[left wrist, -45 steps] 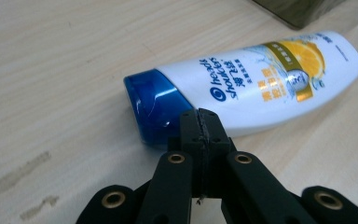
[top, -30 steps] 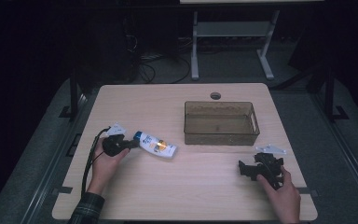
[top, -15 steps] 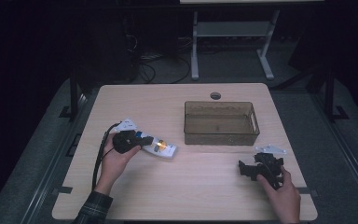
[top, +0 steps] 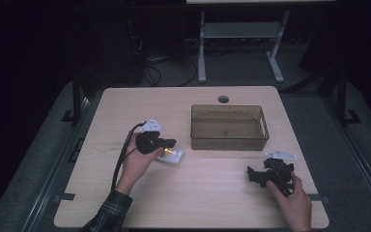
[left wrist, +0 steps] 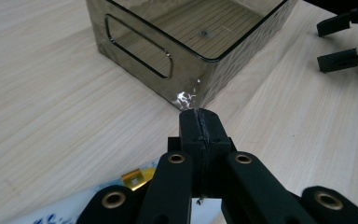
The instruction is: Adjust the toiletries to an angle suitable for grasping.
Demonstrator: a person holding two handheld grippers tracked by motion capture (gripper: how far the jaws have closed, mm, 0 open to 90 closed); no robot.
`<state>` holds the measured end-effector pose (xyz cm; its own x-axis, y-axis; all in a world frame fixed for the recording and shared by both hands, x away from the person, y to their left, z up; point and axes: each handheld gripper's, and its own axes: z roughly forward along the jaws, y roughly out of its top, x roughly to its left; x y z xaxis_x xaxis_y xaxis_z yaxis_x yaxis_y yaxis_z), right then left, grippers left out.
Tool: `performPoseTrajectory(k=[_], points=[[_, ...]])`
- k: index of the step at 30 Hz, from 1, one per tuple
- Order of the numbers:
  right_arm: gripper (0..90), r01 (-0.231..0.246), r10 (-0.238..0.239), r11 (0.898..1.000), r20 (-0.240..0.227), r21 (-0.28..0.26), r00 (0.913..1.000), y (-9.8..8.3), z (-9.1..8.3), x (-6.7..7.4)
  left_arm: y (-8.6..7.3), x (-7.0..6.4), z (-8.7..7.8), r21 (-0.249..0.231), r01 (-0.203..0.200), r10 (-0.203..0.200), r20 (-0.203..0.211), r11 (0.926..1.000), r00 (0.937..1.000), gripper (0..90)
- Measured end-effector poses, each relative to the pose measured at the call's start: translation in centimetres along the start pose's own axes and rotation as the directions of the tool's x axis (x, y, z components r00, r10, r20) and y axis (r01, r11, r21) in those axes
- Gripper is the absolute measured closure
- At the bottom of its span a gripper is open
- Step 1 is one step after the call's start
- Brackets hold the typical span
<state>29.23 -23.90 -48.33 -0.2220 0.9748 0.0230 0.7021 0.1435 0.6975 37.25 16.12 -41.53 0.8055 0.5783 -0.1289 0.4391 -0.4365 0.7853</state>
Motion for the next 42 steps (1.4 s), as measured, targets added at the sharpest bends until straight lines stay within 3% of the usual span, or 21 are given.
performPoseTrajectory(k=[3, 12, 17, 24, 42], points=[[0.0, 0.001, -0.001, 1.0, -0.001, 0.0, 1.0, 0.0, 0.0, 0.0, -0.1, 0.1, 0.9, 0.017, -0.006, 0.006, 0.004, 0.9998, 1.0, 89.9], [0.0, 0.001, -0.001, 1.0, 0.0, -0.001, 1.0, 0.0, 0.0, 0.0, -0.3, 0.5, 3.3, 0.032, 0.026, -0.027, 0.023, 0.9992, 0.9994, 89.9], [0.0, 0.001, -0.001, 1.0, 0.0, -0.001, 1.0, 0.0, 0.0, 0.0, -0.6, 0.8, 4.6, 0.079, 0.026, -0.027, 0.015, 0.9965, 0.9995, 89.9], [0.0, 0.001, -0.001, 1.0, 0.0, 0.0, 1.0, 0.0, 0.0, 0.0, -0.8, 0.9, 4.8, 0.1, 0.031, -0.032, 0.009, 0.9945, 0.9994, 89.9], [0.0, 0.001, -0.001, 1.0, 0.0, -0.001, 1.0, 0.0, 0.0, 0.0, -0.9, 0.1, 4.3, 0.162, -0.007, 0.004, 0.02, 0.9868, 0.9998, 90.0]])
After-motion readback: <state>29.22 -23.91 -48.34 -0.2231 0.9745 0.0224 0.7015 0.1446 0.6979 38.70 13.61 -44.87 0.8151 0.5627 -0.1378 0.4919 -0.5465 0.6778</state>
